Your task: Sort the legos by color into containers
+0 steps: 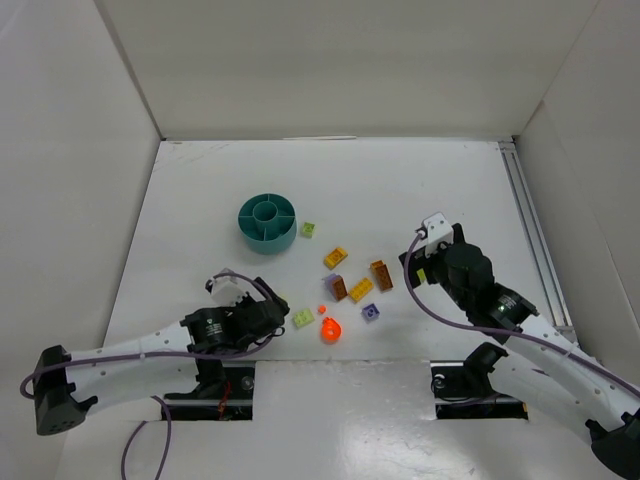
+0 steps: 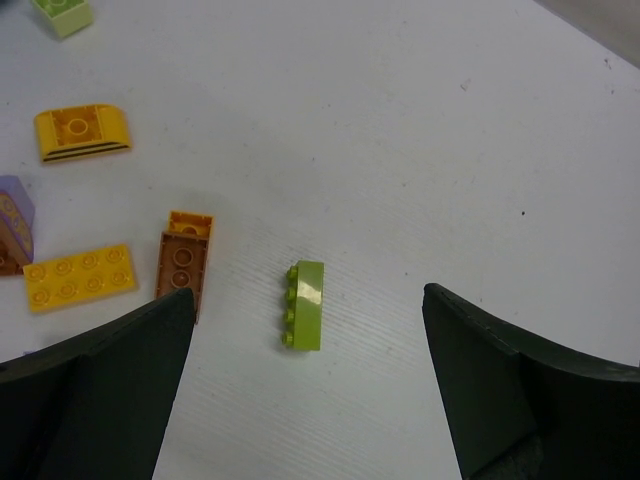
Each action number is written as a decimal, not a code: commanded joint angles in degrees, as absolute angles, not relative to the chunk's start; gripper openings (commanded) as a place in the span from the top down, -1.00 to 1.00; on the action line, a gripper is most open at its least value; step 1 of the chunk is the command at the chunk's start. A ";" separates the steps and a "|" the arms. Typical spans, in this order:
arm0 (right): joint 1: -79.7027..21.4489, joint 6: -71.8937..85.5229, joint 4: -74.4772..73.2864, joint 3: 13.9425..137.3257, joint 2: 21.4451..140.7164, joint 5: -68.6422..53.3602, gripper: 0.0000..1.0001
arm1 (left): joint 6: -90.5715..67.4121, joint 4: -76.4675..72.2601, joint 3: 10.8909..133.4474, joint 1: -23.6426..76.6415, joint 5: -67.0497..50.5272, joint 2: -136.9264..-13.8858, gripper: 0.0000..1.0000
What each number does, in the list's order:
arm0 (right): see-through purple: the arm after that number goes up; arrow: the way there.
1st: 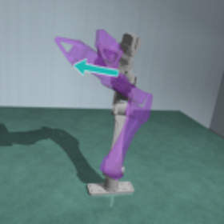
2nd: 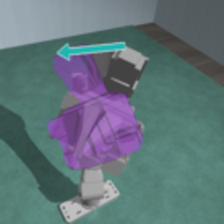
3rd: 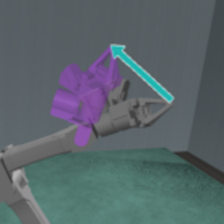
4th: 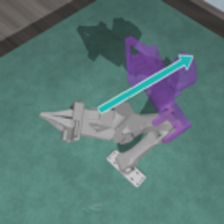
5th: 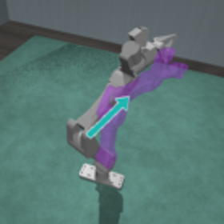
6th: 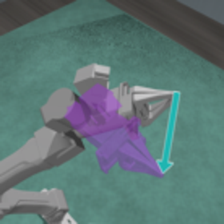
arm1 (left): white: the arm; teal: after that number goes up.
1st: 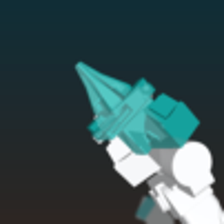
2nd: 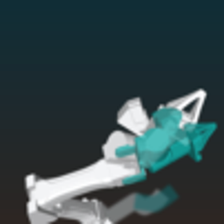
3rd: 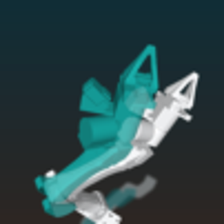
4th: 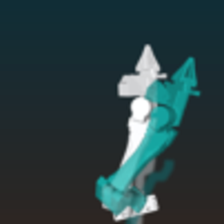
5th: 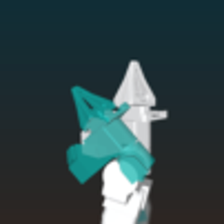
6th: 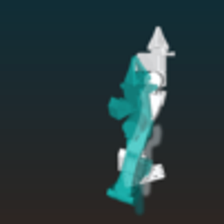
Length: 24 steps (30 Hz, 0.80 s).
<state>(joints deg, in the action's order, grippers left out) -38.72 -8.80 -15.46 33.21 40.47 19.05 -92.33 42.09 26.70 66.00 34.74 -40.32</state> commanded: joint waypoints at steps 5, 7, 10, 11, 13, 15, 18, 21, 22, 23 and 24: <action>-39.11 -9.40 -11.16 33.75 39.99 18.54 -1.00 | -96.50 44.21 28.39 66.27 36.12 -44.03 -1.00; -39.11 -9.40 -11.16 33.75 39.99 18.54 -1.00 | -96.50 44.82 28.92 66.27 36.12 -44.03 -1.00; -39.11 -8.88 -11.16 33.75 39.47 19.07 -1.00 | -99.05 45.35 28.92 66.27 36.65 -44.56 -1.00; -39.11 -8.88 -11.16 33.75 39.46 19.07 -1.00 | -99.05 45.35 28.92 66.27 36.65 -44.56 -1.00; -39.11 -8.88 -11.78 33.22 38.85 19.07 -1.00 | -99.05 45.35 28.31 66.27 36.65 -45.18 -1.00; -39.11 -8.35 -11.78 32.70 38.33 19.59 -1.00 | -100.45 45.35 28.30 66.27 36.65 -45.18 -0.96; -39.11 -8.35 -11.26 32.17 37.79 19.60 -1.00 | -100.98 45.35 28.30 66.27 36.12 -45.70 -0.91; -39.11 -8.35 -11.25 32.17 37.79 20.12 -1.00 | -101.51 43.52 28.30 66.27 37.17 -47.02 -0.91; -39.11 -8.35 -11.25 32.17 37.79 20.13 -1.00 | -100.64 42.55 28.30 66.27 37.70 -47.89 -0.91; -39.11 -8.35 -11.25 31.65 37.79 20.13 -1.00 | -99.76 41.41 28.30 66.27 38.23 -48.51 -0.91; -39.11 -8.35 -10.73 31.64 37.79 20.13 -1.00 | -98.80 39.13 29.17 65.66 38.75 -49.99 -0.89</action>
